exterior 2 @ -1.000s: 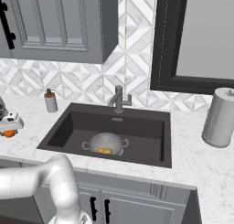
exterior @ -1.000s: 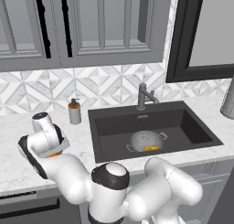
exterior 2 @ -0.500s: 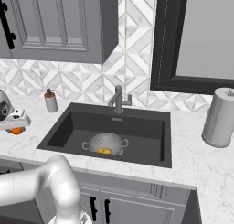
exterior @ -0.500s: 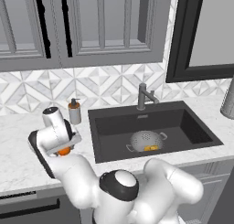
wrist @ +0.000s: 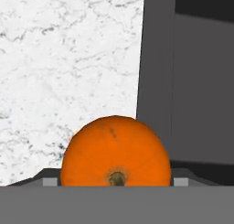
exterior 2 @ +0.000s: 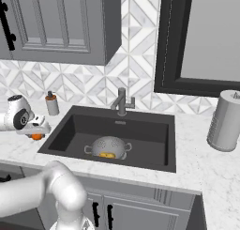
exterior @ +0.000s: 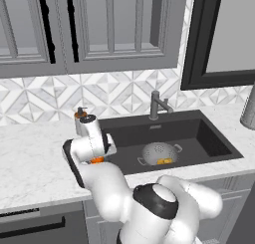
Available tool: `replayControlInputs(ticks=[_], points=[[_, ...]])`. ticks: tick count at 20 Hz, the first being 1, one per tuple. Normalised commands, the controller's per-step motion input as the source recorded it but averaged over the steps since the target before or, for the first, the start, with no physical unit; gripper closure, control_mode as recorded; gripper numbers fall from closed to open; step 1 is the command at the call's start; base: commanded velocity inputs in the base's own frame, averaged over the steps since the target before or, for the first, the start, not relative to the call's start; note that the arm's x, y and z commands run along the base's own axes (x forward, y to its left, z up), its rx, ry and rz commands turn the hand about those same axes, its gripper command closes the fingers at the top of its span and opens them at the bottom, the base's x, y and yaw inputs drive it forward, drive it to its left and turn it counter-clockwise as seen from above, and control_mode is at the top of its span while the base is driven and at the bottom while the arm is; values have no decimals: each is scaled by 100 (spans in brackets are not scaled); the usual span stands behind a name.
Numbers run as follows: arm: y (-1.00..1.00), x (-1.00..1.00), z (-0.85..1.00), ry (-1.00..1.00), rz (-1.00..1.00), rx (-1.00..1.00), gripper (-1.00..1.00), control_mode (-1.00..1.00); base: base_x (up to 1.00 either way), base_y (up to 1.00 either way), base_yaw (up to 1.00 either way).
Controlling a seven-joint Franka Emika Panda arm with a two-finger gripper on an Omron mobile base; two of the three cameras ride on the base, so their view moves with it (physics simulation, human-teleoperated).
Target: Put the colander in the sink, put the orange, banana, mango in the colander, and turn on the sink faucet and pour water over the colander.
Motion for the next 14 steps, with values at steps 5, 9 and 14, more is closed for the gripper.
replayControlInputs(ticks=[5,9,14], points=[[-100,6,4,0,-12,8,100,-100,0,0,0],[-100,10,0,0,-10,7,100,-100,0,0,0],[-100,17,0,0,-8,4,100,-100,0,0,0]])
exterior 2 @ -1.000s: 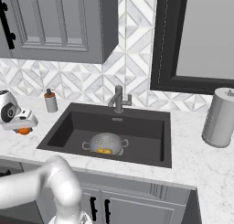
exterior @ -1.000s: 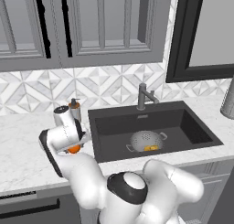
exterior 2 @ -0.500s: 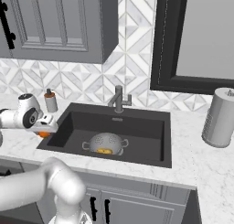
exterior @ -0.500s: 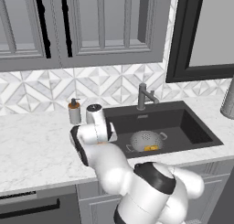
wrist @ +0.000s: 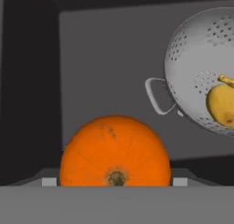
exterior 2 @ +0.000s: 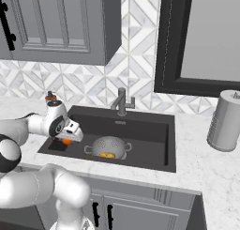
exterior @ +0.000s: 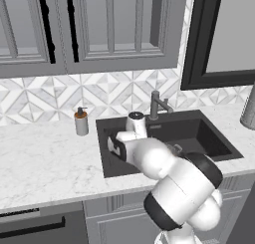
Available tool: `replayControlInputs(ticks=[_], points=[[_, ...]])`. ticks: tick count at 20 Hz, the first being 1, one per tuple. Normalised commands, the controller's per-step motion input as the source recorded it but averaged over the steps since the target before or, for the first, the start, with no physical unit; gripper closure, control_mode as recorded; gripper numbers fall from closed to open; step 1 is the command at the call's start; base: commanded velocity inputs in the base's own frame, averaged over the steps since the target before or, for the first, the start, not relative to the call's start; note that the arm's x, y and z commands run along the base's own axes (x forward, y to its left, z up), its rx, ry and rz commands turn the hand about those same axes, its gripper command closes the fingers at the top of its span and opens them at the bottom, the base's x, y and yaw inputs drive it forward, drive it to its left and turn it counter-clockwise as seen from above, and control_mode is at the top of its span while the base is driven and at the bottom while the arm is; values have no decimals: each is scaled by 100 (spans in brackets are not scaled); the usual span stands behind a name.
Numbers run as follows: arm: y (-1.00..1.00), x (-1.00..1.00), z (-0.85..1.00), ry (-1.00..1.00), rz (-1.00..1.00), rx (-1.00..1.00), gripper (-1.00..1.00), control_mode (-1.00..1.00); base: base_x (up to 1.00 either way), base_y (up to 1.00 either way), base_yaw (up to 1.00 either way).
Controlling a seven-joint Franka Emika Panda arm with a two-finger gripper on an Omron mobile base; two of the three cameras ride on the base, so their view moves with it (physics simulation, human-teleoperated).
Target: Put the colander in the sink, put the orange, banana, mango in the colander, and turn on the sink faucet and pour water over the colander.
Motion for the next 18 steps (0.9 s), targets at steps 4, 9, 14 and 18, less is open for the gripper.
replayControlInputs(ticks=[4,9,14,18], points=[[-100,13,0,0,-8,1,100,-100,0,0,0],[-100,6,0,0,-7,0,100,-100,0,0,0],[-75,0,-6,0,-3,0,100,-100,0,0,0],[-29,1,-26,-2,0,0,100,-100,0,0,0]])
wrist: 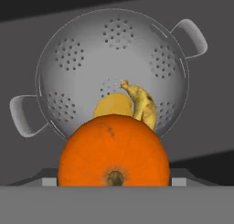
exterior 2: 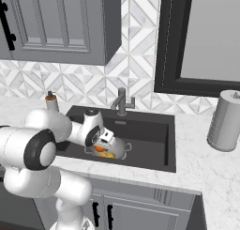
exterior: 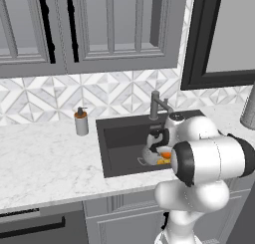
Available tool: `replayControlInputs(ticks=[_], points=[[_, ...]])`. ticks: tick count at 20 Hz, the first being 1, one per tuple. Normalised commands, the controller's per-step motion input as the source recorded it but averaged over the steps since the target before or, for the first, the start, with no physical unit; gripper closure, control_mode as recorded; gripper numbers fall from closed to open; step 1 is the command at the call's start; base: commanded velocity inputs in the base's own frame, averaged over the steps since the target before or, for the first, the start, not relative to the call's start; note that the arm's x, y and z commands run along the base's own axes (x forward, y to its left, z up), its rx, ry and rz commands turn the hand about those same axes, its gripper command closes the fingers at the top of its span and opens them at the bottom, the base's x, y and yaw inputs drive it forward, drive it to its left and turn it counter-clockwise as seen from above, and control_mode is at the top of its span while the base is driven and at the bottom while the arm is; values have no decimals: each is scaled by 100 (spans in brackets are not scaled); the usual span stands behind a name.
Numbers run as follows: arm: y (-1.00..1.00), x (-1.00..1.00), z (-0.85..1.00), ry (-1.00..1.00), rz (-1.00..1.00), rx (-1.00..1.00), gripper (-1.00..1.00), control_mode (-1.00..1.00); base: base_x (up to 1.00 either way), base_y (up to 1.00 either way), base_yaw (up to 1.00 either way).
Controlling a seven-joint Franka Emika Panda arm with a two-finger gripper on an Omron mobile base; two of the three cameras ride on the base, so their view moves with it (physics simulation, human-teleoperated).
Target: Put the colander in the sink, put the orange, banana, mango in the colander, and turn on the sink faucet and pour water over the colander.
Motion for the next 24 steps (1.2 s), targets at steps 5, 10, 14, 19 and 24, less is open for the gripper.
replayControlInputs(ticks=[5,10,14,19,24], points=[[-3,6,-32,-1,0,-1,100,-100,0,0,0],[0,17,-30,0,0,-2,100,-100,0,0,0],[0,33,-24,0,0,-3,100,-100,0,0,0],[0,28,-11,0,0,-1,-100,-100,0,0,0],[0,-3,6,-4,0,0,-100,-100,0,0,0]])
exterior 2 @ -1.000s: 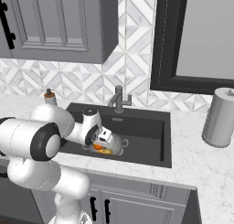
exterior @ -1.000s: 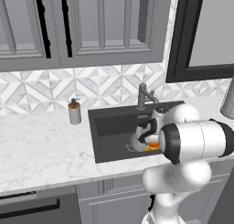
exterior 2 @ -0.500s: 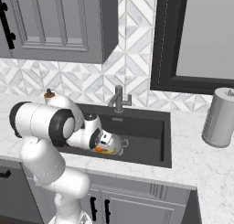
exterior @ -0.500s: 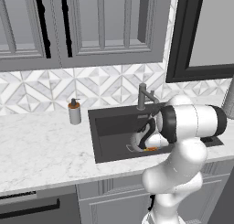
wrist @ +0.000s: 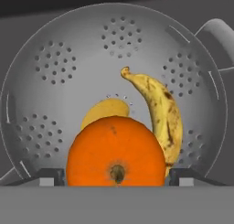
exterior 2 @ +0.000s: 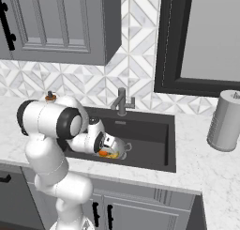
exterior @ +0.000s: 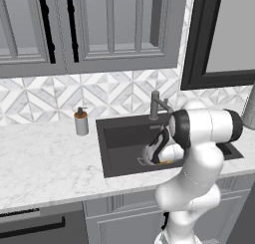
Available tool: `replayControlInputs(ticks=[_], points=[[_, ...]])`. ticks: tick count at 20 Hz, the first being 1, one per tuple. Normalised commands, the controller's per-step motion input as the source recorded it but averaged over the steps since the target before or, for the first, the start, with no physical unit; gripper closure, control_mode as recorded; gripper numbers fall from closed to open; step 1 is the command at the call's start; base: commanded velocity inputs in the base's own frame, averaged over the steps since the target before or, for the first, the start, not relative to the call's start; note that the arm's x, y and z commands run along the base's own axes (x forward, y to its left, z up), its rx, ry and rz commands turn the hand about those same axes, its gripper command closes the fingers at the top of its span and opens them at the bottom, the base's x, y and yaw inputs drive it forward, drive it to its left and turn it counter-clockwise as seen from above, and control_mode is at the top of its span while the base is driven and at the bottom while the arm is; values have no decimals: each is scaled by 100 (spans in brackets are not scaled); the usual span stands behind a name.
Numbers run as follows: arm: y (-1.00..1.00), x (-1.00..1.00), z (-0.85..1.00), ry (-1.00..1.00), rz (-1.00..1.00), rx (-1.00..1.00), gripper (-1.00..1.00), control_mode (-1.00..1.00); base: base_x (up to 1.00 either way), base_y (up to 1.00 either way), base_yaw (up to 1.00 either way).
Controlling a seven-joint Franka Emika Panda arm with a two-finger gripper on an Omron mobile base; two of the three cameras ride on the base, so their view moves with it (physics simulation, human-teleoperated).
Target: Put the colander in the sink, put the orange, banana, mango in the colander, and turn on the sink faucet and pour water over the colander.
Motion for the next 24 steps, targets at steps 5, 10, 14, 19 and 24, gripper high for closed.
replayControlInputs(ticks=[5,10,14,19,24], points=[[0,-13,59,-8,0,0,-100,-100,0,0,0],[-2,-27,95,-10,0,1,-100,-100,0,0,0],[-11,-47,100,-6,0,8,-100,-100,0,0,0],[-35,-44,100,0,1,15,-100,-100,0,0,0],[-73,-44,91,0,0,19,-100,-100,0,0,0]])
